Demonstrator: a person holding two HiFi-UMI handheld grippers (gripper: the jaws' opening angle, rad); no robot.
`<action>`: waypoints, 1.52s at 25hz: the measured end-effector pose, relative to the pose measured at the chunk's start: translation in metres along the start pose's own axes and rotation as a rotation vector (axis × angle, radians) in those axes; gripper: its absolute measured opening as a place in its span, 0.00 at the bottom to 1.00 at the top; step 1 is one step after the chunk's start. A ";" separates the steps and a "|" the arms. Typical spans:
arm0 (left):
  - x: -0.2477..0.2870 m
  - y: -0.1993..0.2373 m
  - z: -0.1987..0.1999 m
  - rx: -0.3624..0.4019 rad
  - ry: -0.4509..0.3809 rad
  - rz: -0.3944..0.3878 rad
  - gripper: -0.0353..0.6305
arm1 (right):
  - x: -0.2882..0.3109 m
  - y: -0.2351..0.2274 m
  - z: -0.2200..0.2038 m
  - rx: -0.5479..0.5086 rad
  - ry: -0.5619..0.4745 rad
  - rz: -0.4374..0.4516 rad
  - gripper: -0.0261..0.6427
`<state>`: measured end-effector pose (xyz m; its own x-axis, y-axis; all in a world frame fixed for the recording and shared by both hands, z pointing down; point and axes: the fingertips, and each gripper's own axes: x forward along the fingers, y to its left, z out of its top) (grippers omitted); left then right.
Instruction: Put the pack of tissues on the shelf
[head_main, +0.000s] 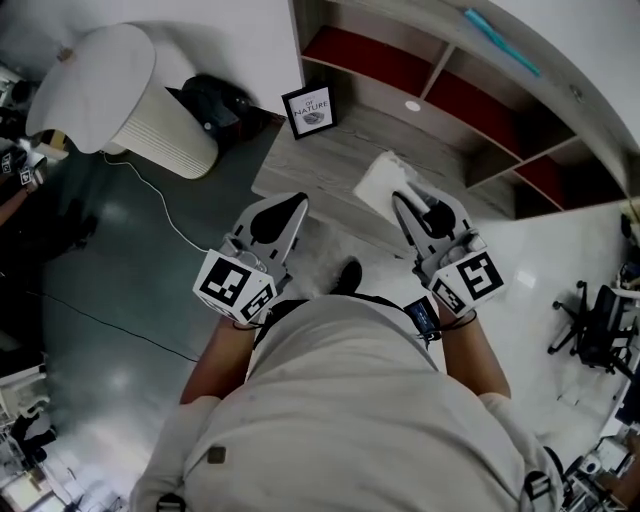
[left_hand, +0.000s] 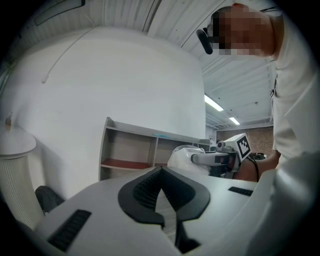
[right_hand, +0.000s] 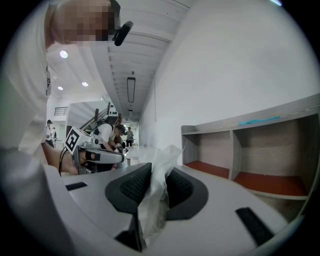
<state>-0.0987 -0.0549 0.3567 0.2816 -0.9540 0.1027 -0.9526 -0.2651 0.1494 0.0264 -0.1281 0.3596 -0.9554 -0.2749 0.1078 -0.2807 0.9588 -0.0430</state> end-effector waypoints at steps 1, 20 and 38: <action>0.007 -0.002 0.000 0.002 0.000 0.000 0.08 | -0.003 -0.007 0.000 -0.001 -0.001 0.000 0.18; 0.114 -0.024 -0.001 0.021 -0.001 -0.179 0.08 | -0.050 -0.091 -0.008 0.031 -0.010 -0.188 0.18; 0.186 0.069 0.028 0.024 0.016 -0.329 0.08 | 0.035 -0.132 0.010 0.000 -0.004 -0.350 0.18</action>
<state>-0.1150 -0.2549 0.3584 0.5764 -0.8143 0.0684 -0.8125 -0.5621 0.1545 0.0292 -0.2646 0.3595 -0.8013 -0.5877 0.1118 -0.5918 0.8061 -0.0045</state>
